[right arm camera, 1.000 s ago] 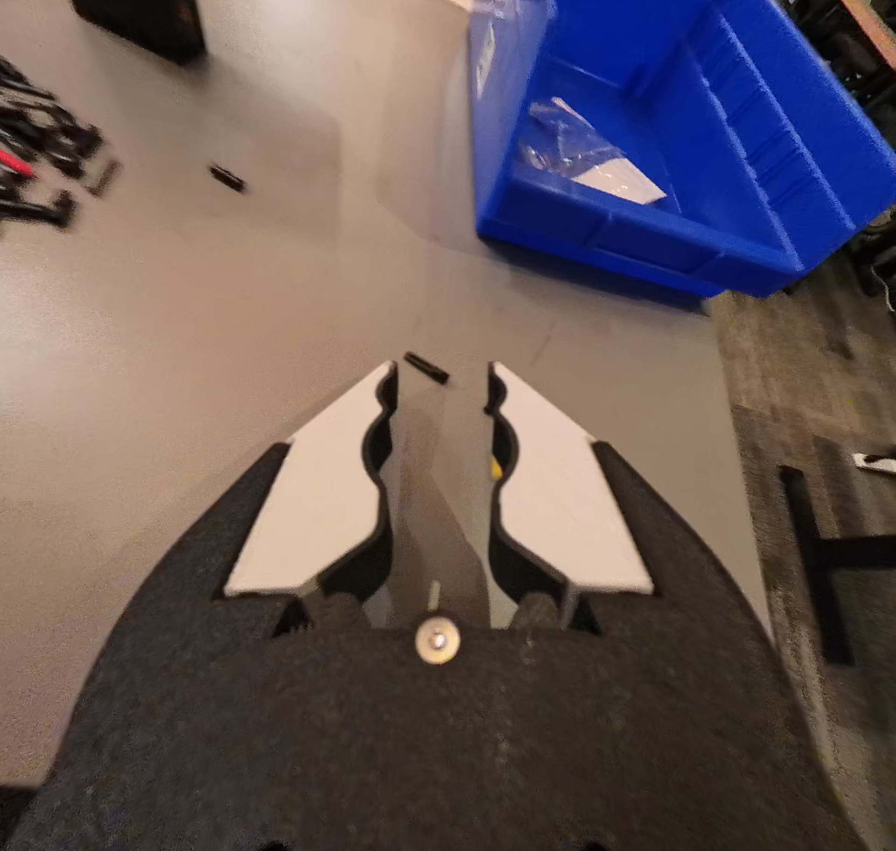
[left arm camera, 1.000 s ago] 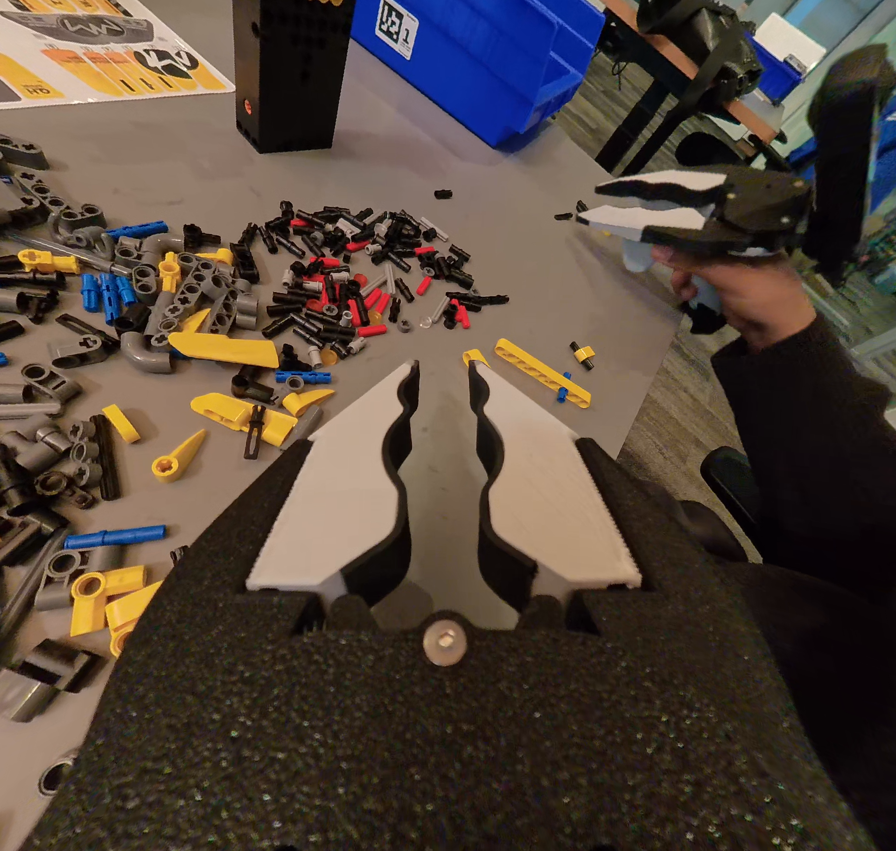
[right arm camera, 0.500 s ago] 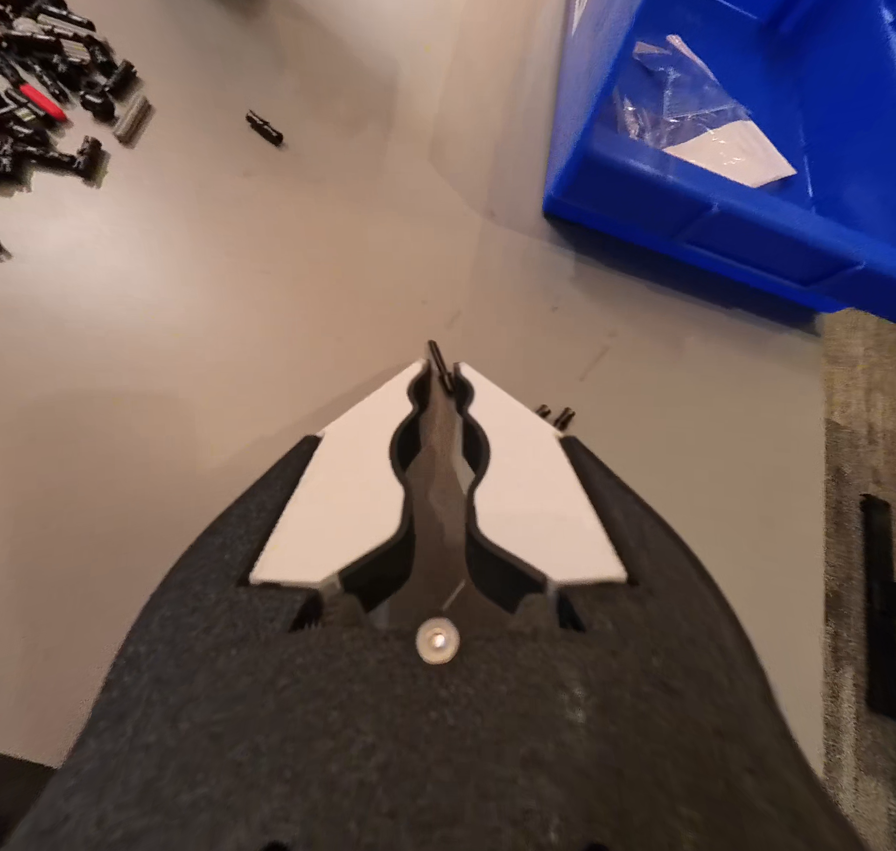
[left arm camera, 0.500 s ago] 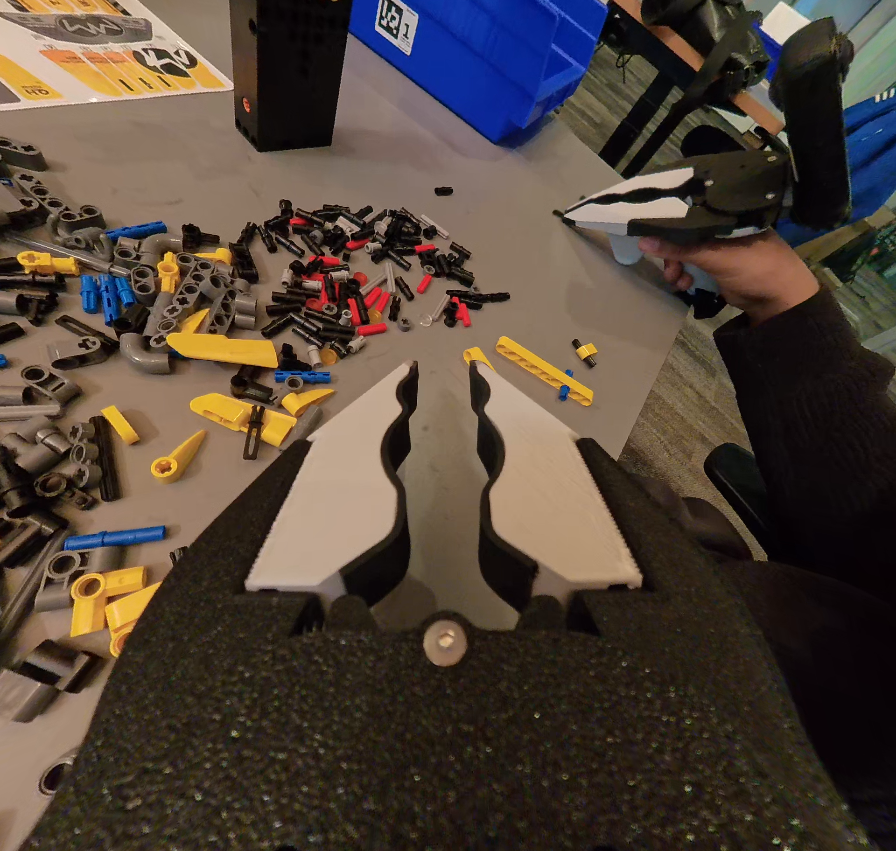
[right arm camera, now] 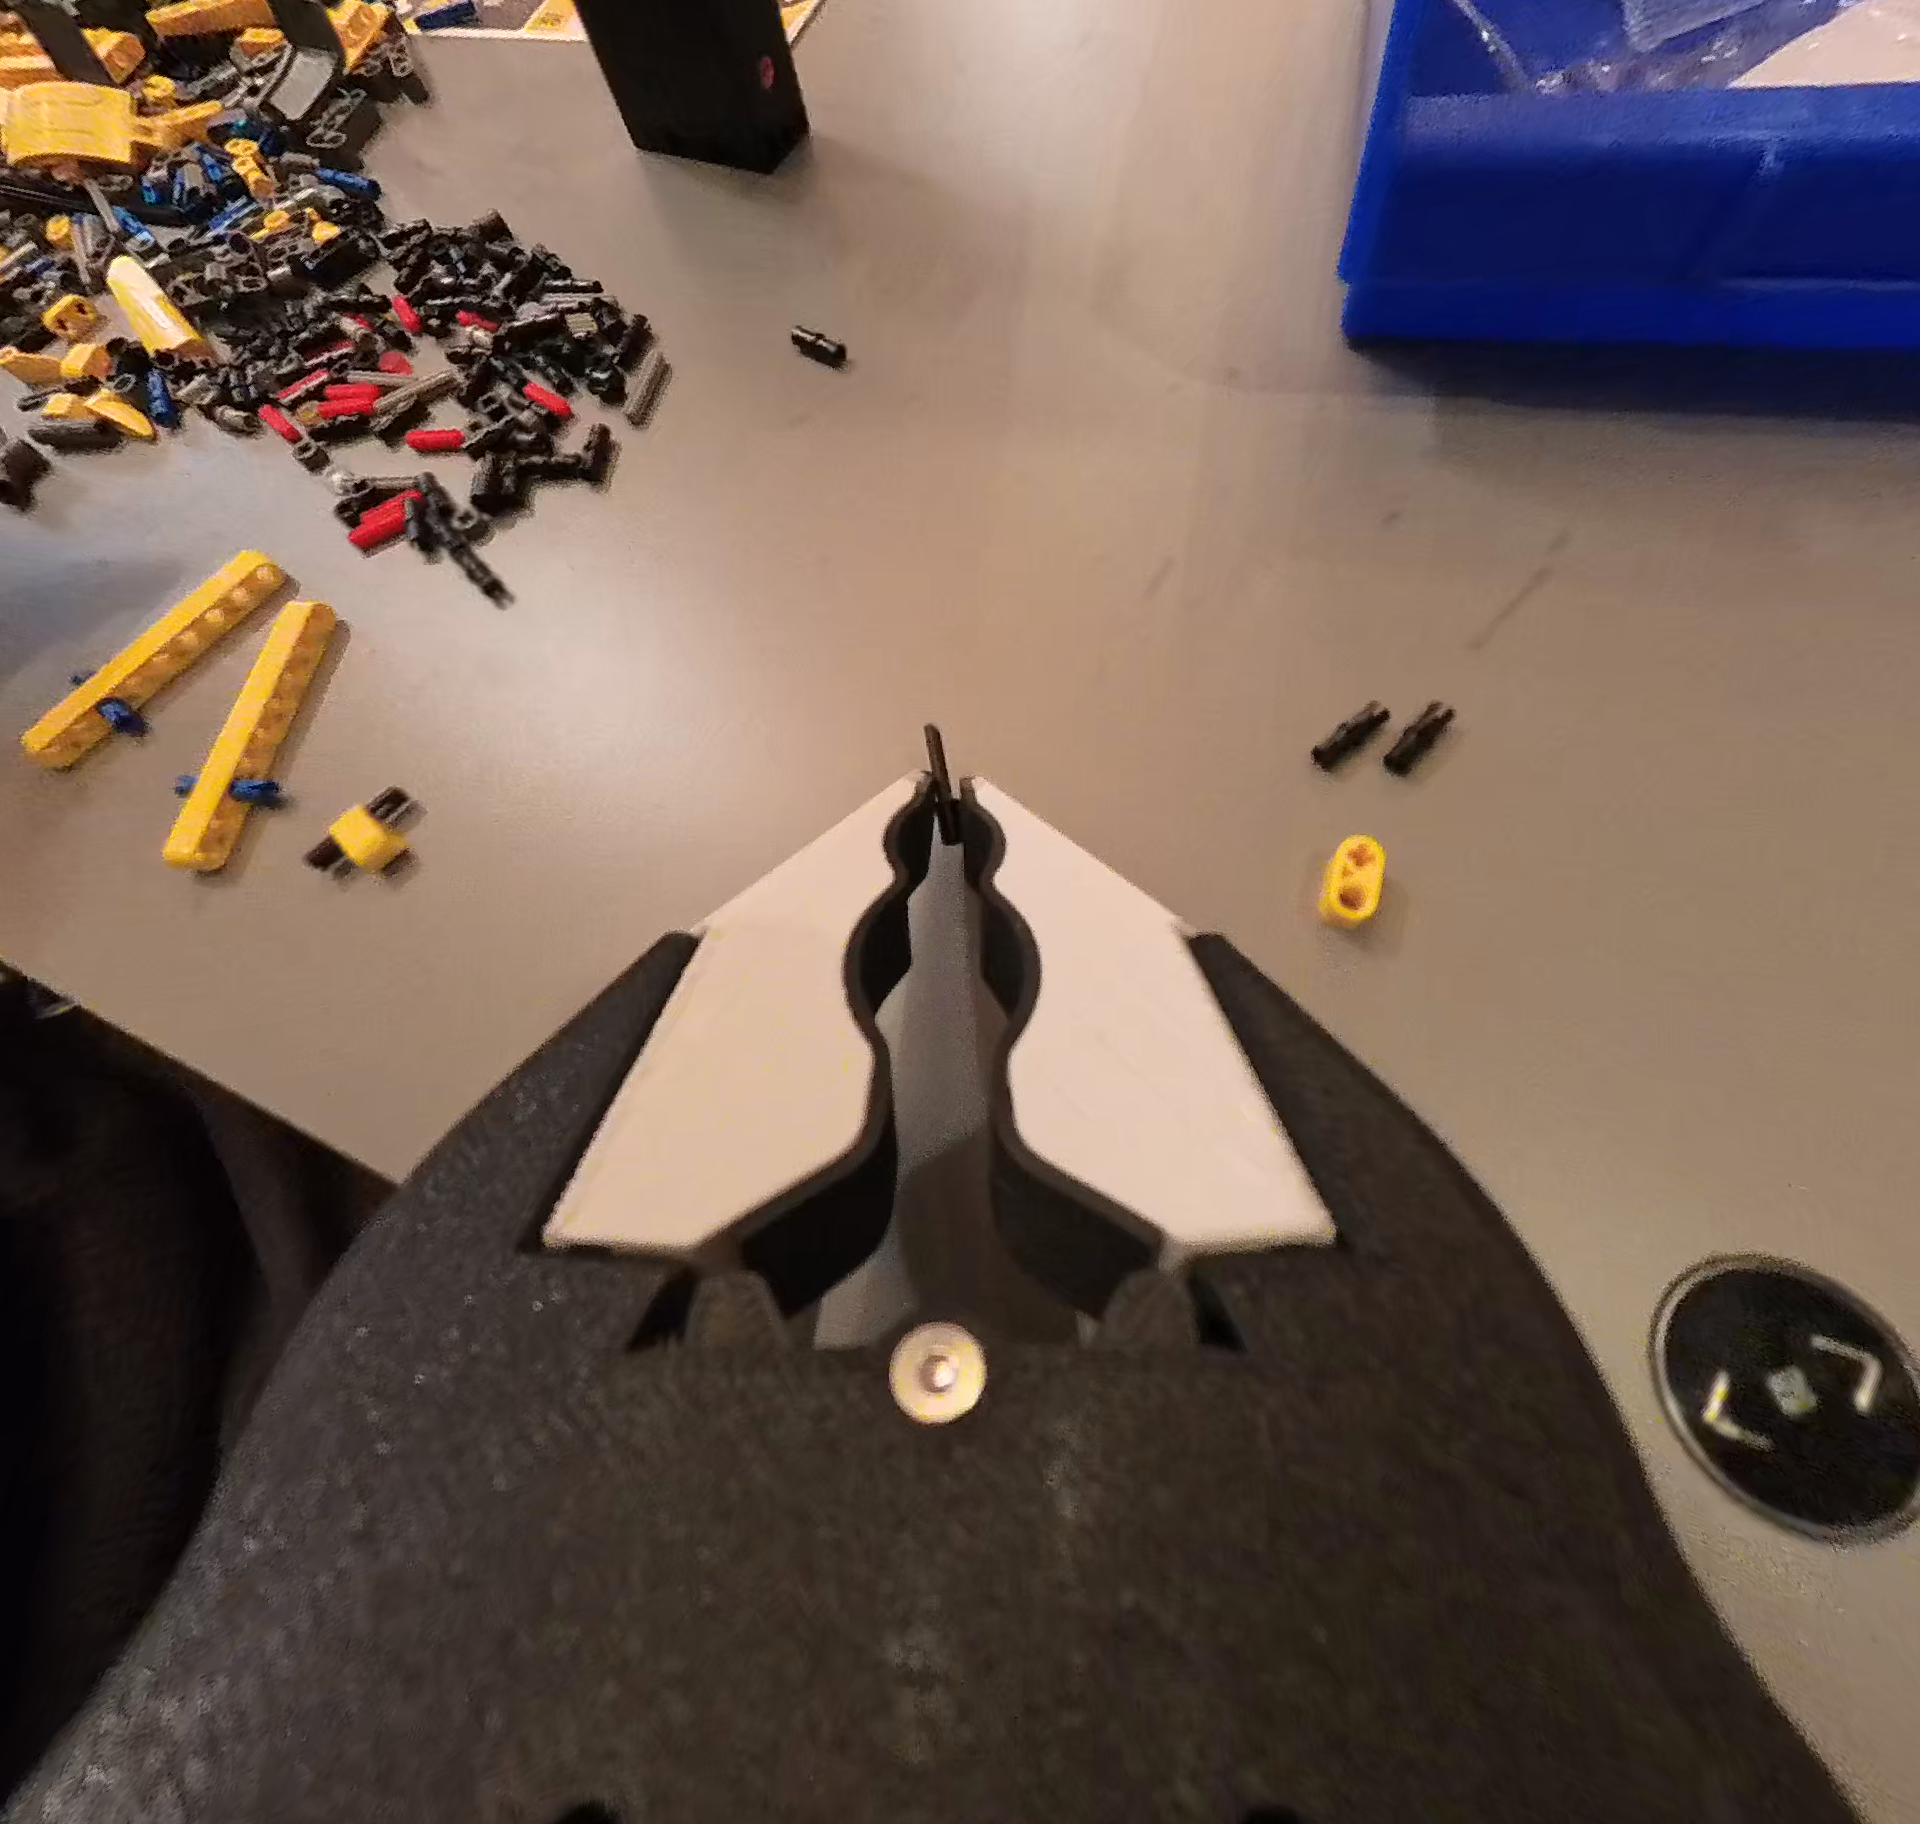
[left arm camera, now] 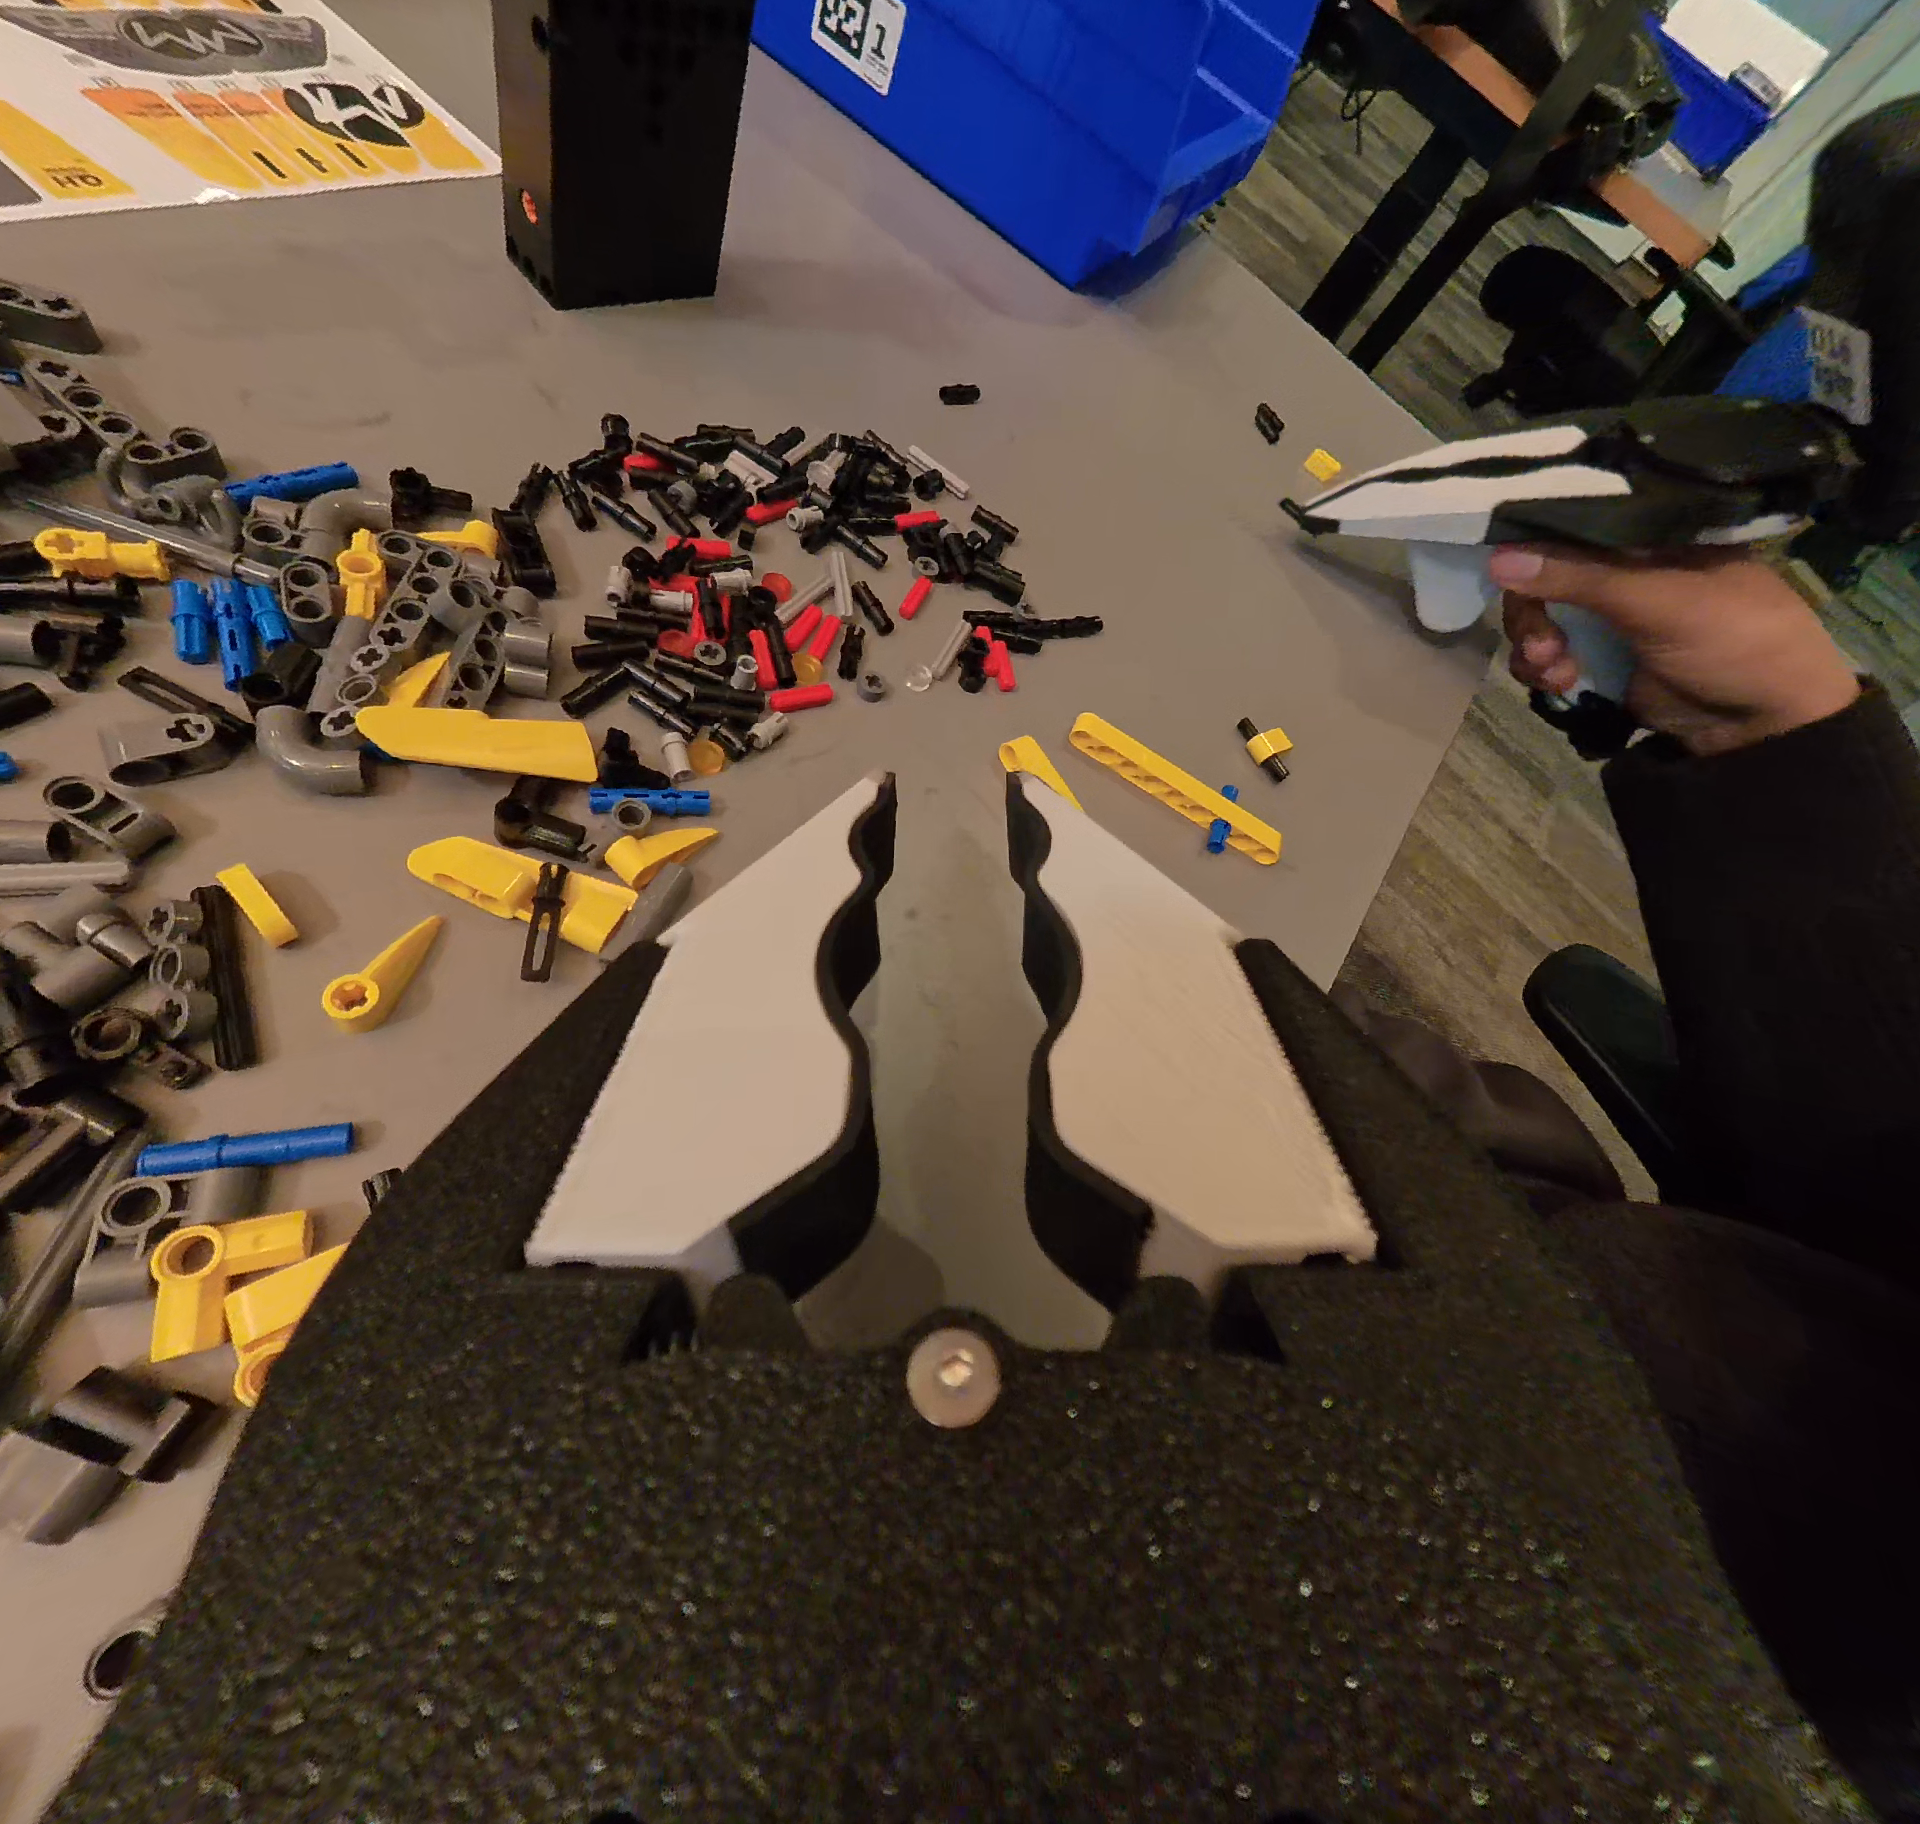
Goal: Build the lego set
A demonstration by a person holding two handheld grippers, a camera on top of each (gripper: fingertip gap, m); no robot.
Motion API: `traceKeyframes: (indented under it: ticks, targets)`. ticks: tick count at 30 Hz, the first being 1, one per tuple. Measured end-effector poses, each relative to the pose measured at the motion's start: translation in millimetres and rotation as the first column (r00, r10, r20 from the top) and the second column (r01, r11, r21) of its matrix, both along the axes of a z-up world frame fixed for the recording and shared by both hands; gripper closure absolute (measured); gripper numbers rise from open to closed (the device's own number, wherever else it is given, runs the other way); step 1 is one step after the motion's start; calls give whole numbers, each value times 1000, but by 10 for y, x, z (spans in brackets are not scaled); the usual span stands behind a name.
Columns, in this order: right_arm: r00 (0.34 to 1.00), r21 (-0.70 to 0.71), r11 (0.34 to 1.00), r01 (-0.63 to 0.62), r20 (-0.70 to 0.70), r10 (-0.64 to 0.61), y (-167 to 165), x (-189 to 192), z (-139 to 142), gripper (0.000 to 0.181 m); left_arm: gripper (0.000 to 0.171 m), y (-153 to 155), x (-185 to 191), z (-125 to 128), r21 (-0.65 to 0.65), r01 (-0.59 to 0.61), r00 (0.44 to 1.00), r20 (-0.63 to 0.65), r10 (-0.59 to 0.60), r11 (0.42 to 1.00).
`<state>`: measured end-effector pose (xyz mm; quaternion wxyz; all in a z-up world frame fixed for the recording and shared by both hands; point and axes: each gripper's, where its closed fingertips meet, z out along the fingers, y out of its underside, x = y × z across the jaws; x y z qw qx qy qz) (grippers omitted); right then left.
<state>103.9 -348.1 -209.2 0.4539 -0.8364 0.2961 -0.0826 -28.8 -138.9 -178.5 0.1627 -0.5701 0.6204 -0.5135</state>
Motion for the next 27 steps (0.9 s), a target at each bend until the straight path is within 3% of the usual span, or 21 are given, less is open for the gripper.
traceKeyframes:
  ticks: [4,7,14,19,20,21,24,27]
  targets:
    - [999,-39,999,-35,-7,34,29,-135,-67,175,151,-1,3,-16,-26,7,1000,-19,-8,1000]
    - [999,-81,997,-5,36,8,2,-76,-55,156,151,0,4,-21,-38,9,1000,-25,-10,999]
    - [949,-3,959,282,145,-279,-422,420,123,146,151,0,2,-7,-2,0,1000,-5,0,1000]
    - [935,-77,938,339,137,-327,-534,522,-47,147,151,-14,-1,-12,6,8,1000,-6,-7,1000]
    - [936,-84,938,336,144,-322,-534,519,-45,150,151,-11,-2,-6,4,6,1000,-2,-6,1000]
    - [937,-93,939,330,155,-314,-530,510,-41,171,151,-10,-3,-1,3,5,1000,1,-5,1000]
    - [956,-62,967,247,180,-232,-354,397,67,174,151,-45,-23,32,0,30,999,23,-30,1000]
    - [974,127,990,57,212,-83,129,65,467,174,151,-170,-82,142,-30,106,991,84,-103,994]
